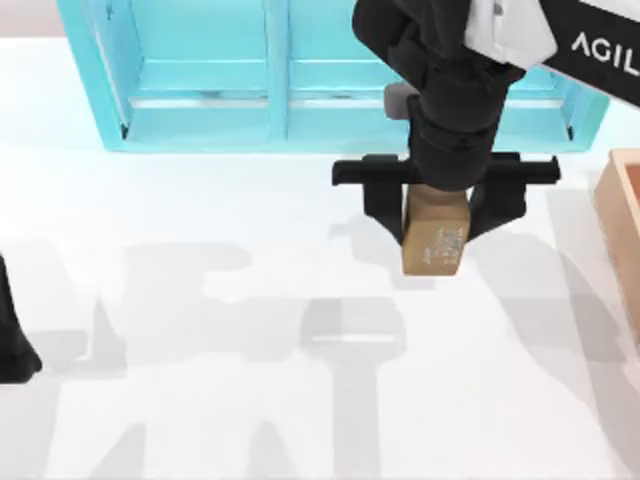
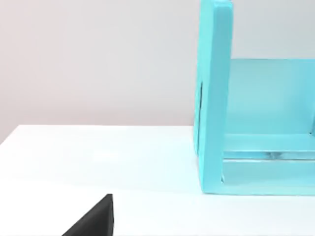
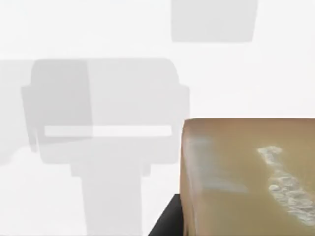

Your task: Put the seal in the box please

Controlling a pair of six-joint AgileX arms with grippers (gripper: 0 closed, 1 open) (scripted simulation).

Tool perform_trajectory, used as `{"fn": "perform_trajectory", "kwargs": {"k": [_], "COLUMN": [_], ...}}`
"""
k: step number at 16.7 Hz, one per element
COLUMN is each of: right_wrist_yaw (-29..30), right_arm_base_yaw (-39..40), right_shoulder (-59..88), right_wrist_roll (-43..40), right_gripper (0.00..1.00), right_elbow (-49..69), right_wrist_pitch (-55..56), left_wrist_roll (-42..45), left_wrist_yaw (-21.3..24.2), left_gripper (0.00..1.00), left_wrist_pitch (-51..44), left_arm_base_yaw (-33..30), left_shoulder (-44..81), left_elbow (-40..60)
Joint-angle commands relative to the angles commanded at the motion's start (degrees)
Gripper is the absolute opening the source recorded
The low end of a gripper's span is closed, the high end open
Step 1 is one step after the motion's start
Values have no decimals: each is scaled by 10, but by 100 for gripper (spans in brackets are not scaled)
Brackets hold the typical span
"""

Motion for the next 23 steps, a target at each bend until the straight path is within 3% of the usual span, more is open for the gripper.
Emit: {"fn": "perform_trajectory", "kwargs": {"k": [7, 10, 17, 20, 23], "right_wrist_yaw": [-1, 0, 3, 2, 1], "right_arm_base_yaw": [-36, -126, -433, -503, -521], "right_shoulder": [-13, -44, -140, -176, -187], "right_wrist_roll": [-36, -125, -436, -508, -526], "right_gripper": [0, 0, 0, 0, 0], "right_elbow": [-9, -34, -126, -154, -163], "right_wrist_pitch": [-1, -7, -27, -27, -27], "left_wrist_roll": [0, 0, 0, 0, 0], "left_wrist_yaw": [0, 0, 0, 0, 0], "left_gripper": [100, 100, 100, 100, 100], "left_wrist_pitch": [0, 0, 0, 0, 0], "left_arm_base_yaw": [0, 0, 0, 0, 0], "left_shoulder": [0, 0, 0, 0, 0], "left_elbow": [0, 0, 0, 0, 0]}}
